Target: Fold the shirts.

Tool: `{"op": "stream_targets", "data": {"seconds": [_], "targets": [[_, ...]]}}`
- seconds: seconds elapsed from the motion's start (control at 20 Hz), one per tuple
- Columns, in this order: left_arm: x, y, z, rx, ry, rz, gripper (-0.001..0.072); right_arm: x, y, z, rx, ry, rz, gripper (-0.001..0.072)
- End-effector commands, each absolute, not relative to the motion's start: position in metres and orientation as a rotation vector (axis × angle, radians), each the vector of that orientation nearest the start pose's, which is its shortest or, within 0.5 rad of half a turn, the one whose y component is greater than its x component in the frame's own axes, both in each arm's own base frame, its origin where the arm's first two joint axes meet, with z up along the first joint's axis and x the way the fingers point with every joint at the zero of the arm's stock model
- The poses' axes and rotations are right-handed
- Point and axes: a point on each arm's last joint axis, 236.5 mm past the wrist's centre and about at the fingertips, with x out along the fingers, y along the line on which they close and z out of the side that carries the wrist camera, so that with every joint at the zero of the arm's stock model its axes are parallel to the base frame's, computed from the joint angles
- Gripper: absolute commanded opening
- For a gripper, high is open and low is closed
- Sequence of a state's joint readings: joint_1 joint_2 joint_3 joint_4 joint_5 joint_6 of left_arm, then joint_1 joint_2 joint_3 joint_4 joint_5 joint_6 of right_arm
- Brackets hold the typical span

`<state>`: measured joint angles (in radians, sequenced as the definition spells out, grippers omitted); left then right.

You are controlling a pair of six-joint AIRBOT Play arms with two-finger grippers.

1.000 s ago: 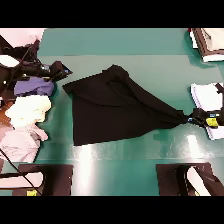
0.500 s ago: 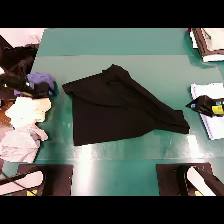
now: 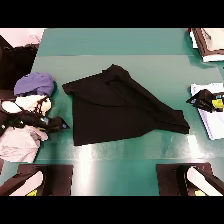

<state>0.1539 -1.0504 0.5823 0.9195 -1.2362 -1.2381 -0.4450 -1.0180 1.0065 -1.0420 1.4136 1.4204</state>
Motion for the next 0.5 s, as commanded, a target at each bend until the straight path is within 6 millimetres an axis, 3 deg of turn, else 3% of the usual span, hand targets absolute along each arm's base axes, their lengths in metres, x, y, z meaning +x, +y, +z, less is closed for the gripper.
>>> {"op": "stream_targets", "data": {"seconds": [0.0, 0.3, 0.45], "targets": [[0.201, -0.131, -0.079, -0.489, 1.538, -0.475, 0.0459, 0.305, -0.014, 0.06, 0.602, 1.237, 0.101, 0.0448], [0.19, -0.149, -0.084, -0.453, 1.569, -0.489, 0.0457, 0.302, -0.014, 0.059, 0.598, 1.25, 0.102, 0.0448], [0.191, -0.149, -0.084, -0.457, 1.567, -0.483, 0.0145, 0.292, -0.026, 0.051, 0.544, 1.294, 0.059, 0.0447]]}}
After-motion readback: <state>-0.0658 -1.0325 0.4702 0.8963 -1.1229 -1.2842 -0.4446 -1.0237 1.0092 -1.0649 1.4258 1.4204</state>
